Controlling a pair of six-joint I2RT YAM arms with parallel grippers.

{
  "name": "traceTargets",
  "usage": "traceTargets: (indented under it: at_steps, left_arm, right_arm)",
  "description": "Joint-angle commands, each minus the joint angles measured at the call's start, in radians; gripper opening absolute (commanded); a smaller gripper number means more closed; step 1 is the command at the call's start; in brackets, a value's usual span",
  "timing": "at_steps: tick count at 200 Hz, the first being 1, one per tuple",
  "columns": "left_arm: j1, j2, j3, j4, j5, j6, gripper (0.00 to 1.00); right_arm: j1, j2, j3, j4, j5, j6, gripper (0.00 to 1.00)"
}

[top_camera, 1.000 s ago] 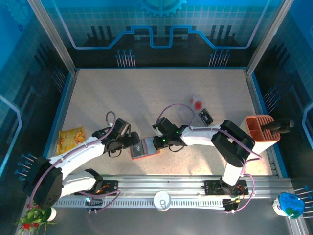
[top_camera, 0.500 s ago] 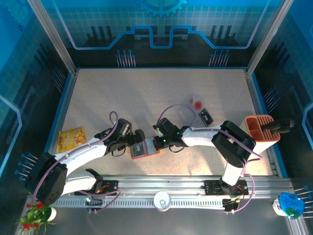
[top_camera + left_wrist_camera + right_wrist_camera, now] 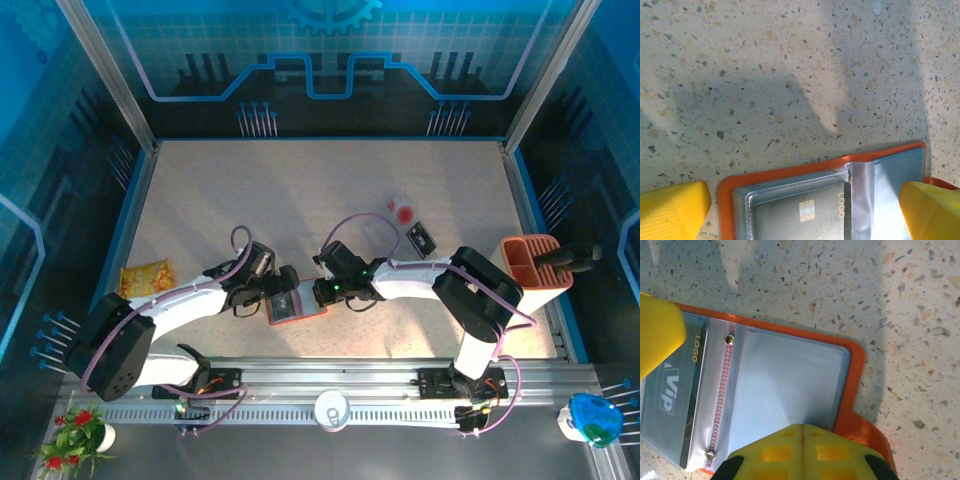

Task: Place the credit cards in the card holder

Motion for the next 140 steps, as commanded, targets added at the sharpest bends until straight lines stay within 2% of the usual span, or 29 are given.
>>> traceTargets:
  at_steps: [1,31,140]
  left_arm:
    - [0.003,0.040,0.007,0.052,0.020,0.041,0.99]
    - [0.001,0.033,0.010,0.089,0.092,0.043,0.99]
    - [-0.002,-0.065,0.013,0.098,0.168,0.013,0.99]
  right_arm:
    - [-0.003,0.043,-0.042,-0.084,0.021,0.009,0.00]
    - [-0.002,0.046,-0.046,-0.077,0.019,0.012,0.00]
    - [-0.001,0.069,-0.054,-0.054,0.009,0.022,0.00]
